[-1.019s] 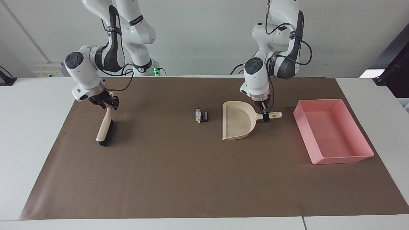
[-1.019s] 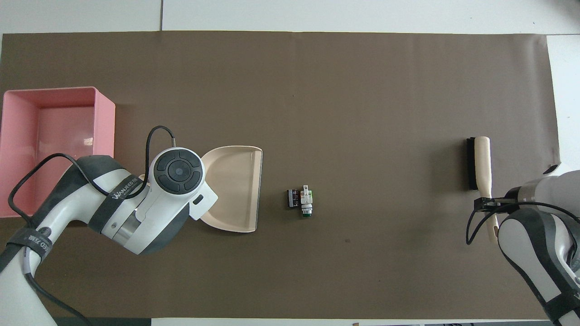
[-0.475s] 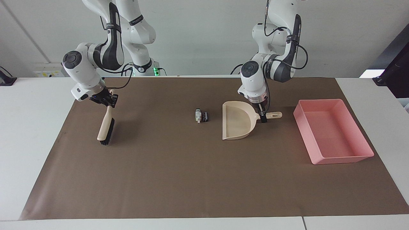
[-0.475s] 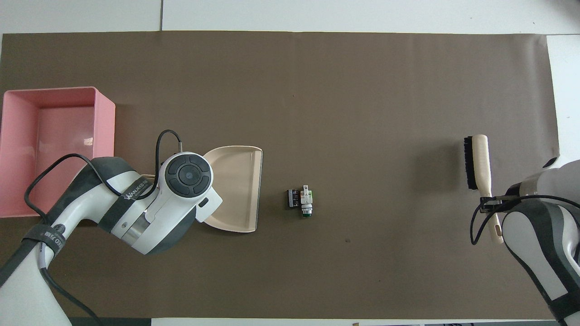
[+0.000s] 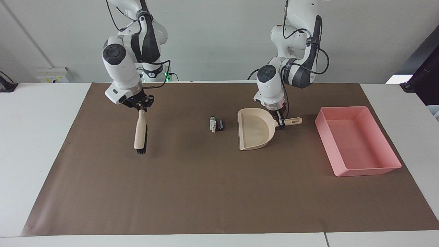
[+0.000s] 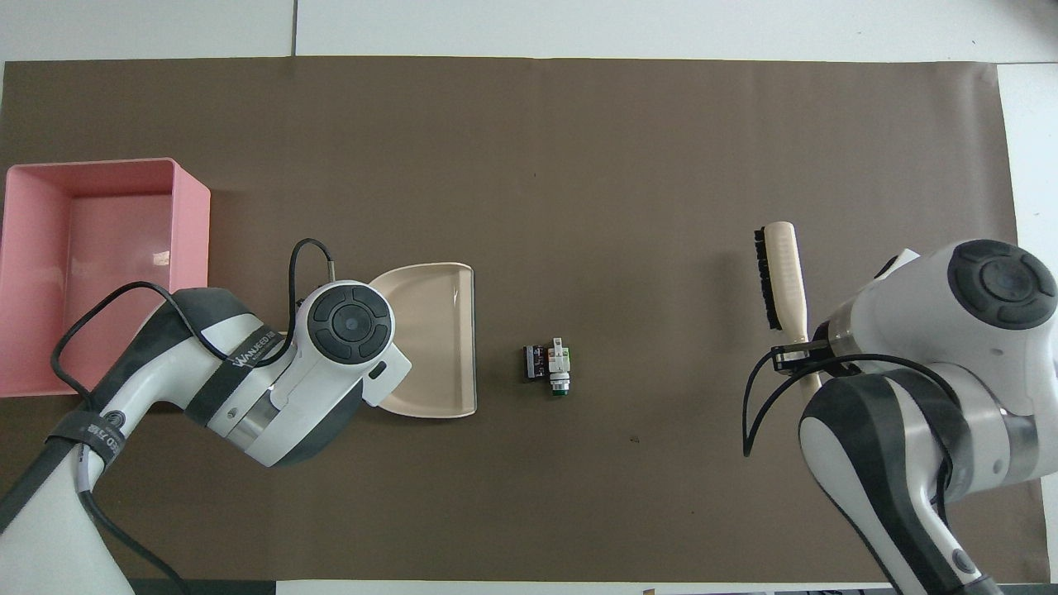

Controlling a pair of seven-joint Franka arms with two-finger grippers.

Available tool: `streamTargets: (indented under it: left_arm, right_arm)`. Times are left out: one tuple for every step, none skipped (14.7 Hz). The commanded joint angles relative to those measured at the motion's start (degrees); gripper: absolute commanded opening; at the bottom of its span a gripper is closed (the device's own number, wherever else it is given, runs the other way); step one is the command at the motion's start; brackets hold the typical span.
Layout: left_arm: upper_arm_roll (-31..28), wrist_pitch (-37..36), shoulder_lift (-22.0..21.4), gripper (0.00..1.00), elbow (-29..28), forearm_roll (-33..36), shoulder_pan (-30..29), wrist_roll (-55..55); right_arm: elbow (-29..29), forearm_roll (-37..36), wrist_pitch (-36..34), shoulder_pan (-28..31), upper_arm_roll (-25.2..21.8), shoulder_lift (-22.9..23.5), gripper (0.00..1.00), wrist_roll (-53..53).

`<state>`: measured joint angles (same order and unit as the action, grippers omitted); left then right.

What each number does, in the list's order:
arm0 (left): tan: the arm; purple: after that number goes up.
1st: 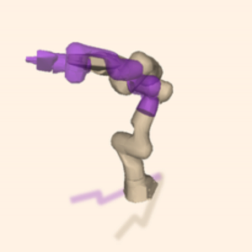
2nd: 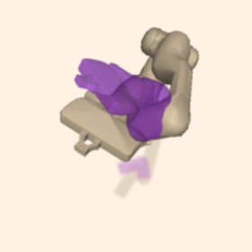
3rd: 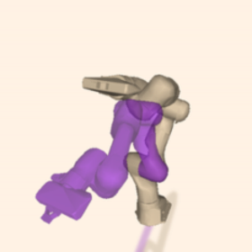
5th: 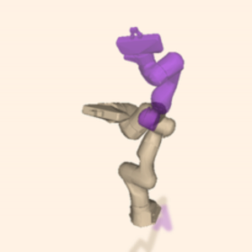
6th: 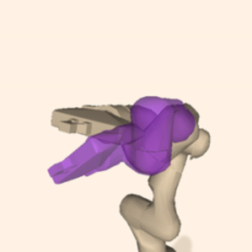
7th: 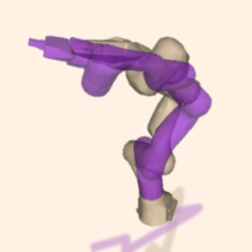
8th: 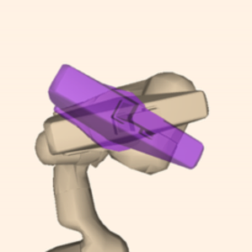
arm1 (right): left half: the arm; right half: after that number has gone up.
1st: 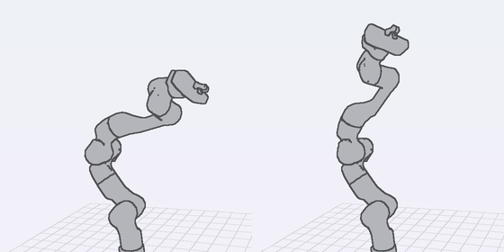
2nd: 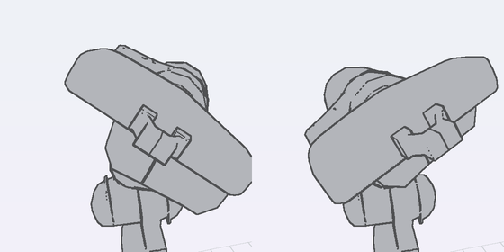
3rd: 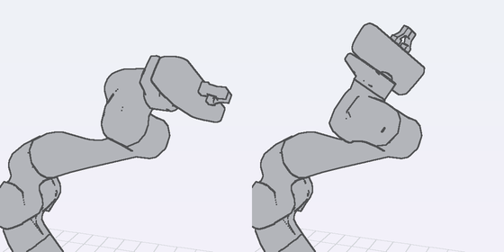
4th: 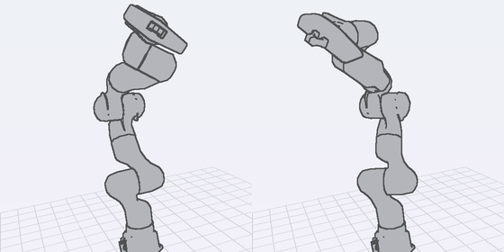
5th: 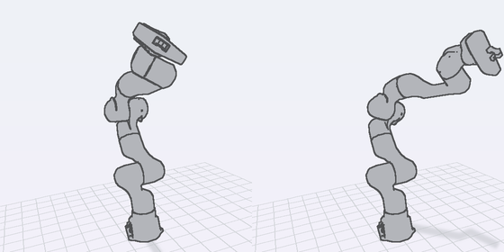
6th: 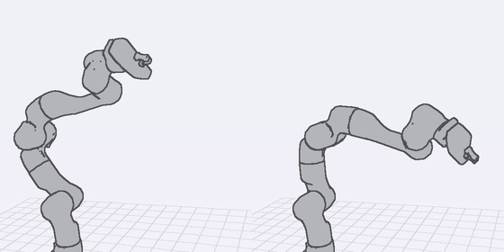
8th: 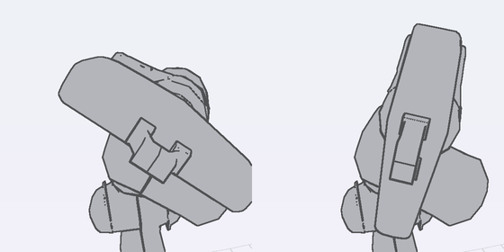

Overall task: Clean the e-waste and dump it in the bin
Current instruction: 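Bring the dustpan and brush toward the e-waste with both grippers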

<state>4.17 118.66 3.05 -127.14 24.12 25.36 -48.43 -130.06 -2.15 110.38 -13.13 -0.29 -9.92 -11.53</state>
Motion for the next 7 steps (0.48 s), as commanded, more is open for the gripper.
streamTargets:
  left_arm:
    - [-0.5,-0.4,-0.8,0.00,1.3,1.2,0.7,2.3]
    - [-0.5,-2.4,-0.6,0.00,3.2,1.2,0.7,1.8]
    - [-0.5,-4.6,-0.3,0.00,5.3,1.2,0.5,1.1]
    - [-0.5,-4.9,-0.3,0.00,6.1,1.2,0.4,0.1]
    - [-0.5,-5.2,-0.2,0.00,6.2,1.2,0.8,-0.2]
    - [-0.4,-5.7,-0.3,0.00,6.1,0.9,0.9,-0.1]
    - [-0.3,-7.0,-0.3,0.00,6.1,0.6,1.0,-0.1]
  right_arm:
    - [0.2,0.7,-1.3,-6.8,-0.2,-0.4,0.00,-9.3]
    - [0.2,0.7,-1.1,-10.0,-0.2,-0.1,0.00,-12.1]
    - [0.2,0.7,-0.5,-12.5,-0.2,0.4,0.00,-14.5]
    - [0.2,0.9,0.0,-15.1,-0.1,1.2,0.00,-17.1]
    - [0.2,0.9,0.4,-17.6,-0.1,1.6,0.00,-18.6]
    - [0.2,1.3,0.7,-19.7,-0.1,2.5,0.00,-19.5]
    - [0.2,2.8,1.4,-21.0,-0.1,3.1,0.00,-19.8]
